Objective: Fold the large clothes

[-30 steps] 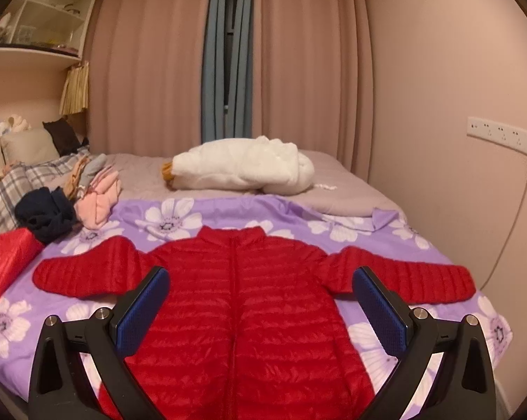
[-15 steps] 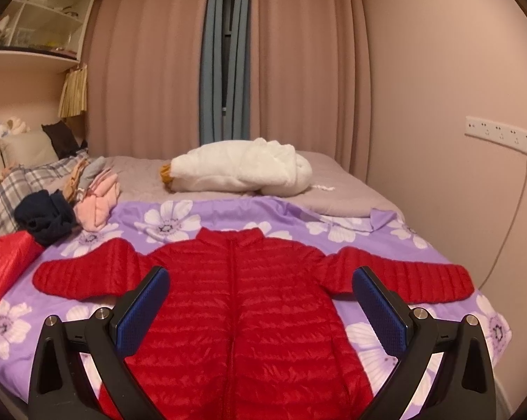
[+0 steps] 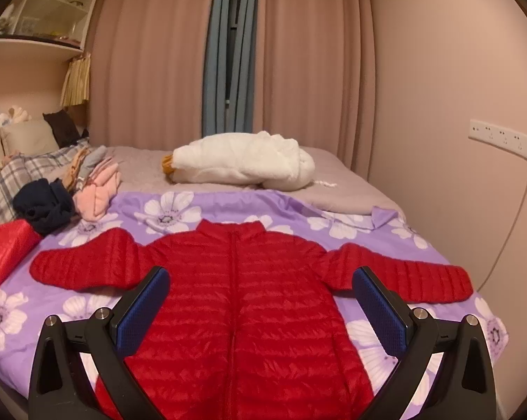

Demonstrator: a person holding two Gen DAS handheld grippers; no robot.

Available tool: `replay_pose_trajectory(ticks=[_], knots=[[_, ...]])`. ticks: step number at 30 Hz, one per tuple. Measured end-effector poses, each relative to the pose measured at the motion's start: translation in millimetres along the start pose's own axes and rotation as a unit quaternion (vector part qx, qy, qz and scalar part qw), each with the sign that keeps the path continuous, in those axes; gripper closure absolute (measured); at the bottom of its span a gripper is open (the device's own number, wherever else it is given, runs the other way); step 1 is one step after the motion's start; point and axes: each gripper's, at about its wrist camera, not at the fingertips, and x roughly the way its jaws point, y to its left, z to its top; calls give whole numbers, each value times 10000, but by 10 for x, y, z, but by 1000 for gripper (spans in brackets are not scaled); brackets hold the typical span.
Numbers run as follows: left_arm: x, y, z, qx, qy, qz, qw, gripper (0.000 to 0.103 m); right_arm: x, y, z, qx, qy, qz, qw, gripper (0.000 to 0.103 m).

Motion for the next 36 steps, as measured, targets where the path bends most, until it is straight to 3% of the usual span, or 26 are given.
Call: replay_pose_trajectory(ticks=[36], knots=[[61,-321,-106,425,125,-212,9988,0,43,-64,-24,-155,115,-85,9998,0]])
